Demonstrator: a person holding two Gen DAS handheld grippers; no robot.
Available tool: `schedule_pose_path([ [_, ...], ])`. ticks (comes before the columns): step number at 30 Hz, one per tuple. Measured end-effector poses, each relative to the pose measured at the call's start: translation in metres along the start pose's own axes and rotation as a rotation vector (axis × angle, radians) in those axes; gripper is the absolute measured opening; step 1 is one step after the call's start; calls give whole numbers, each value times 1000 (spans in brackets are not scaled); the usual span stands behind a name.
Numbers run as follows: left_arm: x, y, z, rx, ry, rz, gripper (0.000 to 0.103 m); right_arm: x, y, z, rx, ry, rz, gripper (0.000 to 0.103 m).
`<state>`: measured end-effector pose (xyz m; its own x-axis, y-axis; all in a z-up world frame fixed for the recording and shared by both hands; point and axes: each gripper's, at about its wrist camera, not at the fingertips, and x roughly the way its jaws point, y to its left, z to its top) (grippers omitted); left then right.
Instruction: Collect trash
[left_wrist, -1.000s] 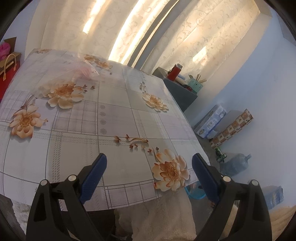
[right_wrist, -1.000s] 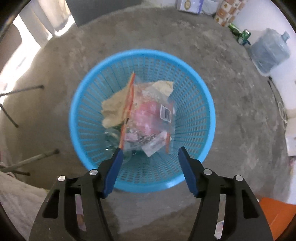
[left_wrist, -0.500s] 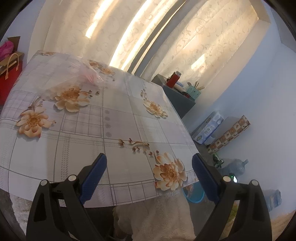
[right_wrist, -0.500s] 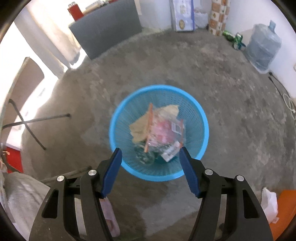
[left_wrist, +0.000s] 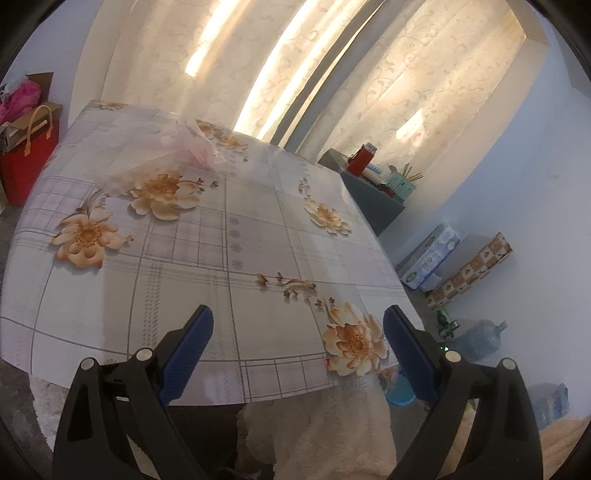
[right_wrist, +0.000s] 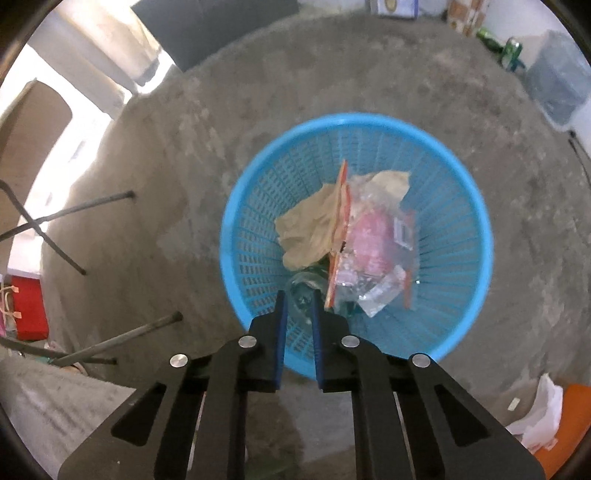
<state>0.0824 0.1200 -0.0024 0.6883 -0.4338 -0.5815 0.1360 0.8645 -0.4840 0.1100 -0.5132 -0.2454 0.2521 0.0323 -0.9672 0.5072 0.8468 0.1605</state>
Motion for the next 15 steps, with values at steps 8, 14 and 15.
schedule_pose_path([
  [8, 15, -6, 3, 9, 38, 36, 91, 56, -26, 9, 62, 107, -57, 11],
  [14, 23, -6, 2, 8, 58, 51, 91, 65, -42, 13, 114, 116, -49, 12],
  [15, 24, -6, 3, 7, 60, 51, 91, 66, -41, 14, 106, 116, -60, 12],
])
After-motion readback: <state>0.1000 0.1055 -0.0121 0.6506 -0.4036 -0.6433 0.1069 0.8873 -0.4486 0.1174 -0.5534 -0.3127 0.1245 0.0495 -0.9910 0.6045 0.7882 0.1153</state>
